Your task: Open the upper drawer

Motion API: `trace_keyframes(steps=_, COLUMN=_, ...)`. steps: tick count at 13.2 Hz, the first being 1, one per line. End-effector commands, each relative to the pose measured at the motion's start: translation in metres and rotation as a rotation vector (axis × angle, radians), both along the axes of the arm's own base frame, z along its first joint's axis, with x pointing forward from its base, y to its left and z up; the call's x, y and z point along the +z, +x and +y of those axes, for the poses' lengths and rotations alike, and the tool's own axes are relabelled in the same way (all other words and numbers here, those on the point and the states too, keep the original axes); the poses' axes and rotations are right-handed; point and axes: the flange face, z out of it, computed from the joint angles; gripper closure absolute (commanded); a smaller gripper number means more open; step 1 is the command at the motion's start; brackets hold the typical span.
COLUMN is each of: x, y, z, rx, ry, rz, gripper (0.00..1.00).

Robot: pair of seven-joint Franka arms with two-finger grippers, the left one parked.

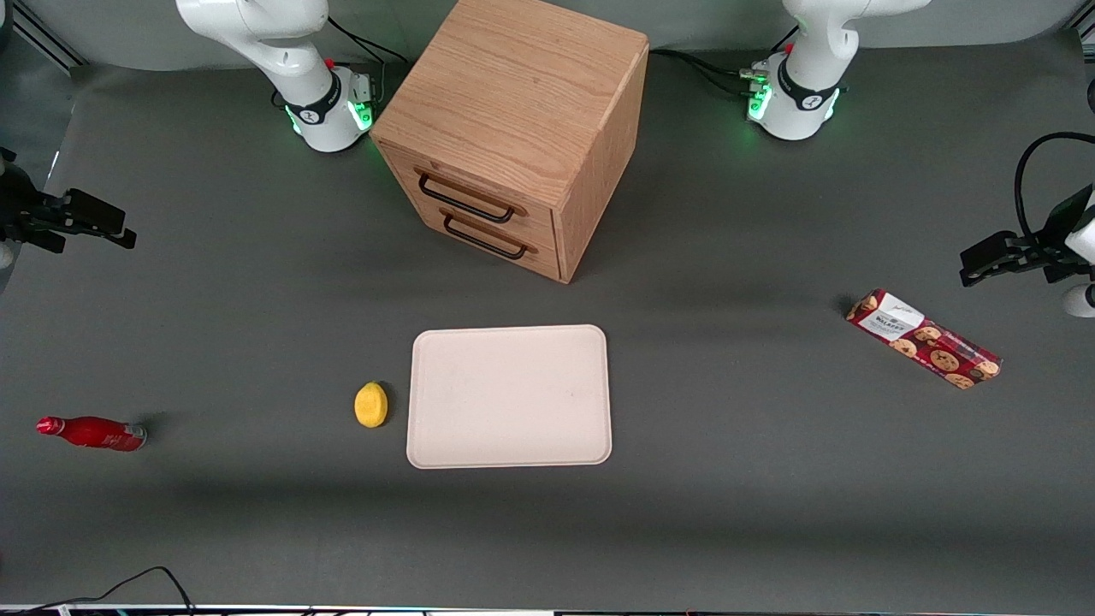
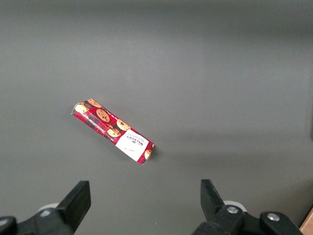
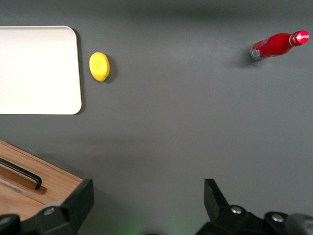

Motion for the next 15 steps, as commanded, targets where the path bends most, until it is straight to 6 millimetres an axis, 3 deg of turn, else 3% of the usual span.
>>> trace_keyframes(steps=1, x=0.01, y=-0.006, z=0.03, rx=0.058, ry=0.019, rz=0.017, gripper=0.0)
trace_keyframes(steps=6, x=0.013, y=-0.014, z=0.104, rx=0.187, ry=0.022, rz=0.014, gripper=0.0)
trace_keyframes(steps=9, x=0.019, y=-0.026, z=0.167, rx=0.308, ry=0.023, rz=0.003, gripper=0.0)
trace_keyframes(steps=14, x=0.014, y=-0.064, z=0.275, rx=0.529, ry=0.035, rz=0.027, gripper=0.0)
trace_keyframes(steps=15, x=0.014, y=-0.068, z=0.287, rx=0.547, ry=0.055, rz=0.031, gripper=0.0)
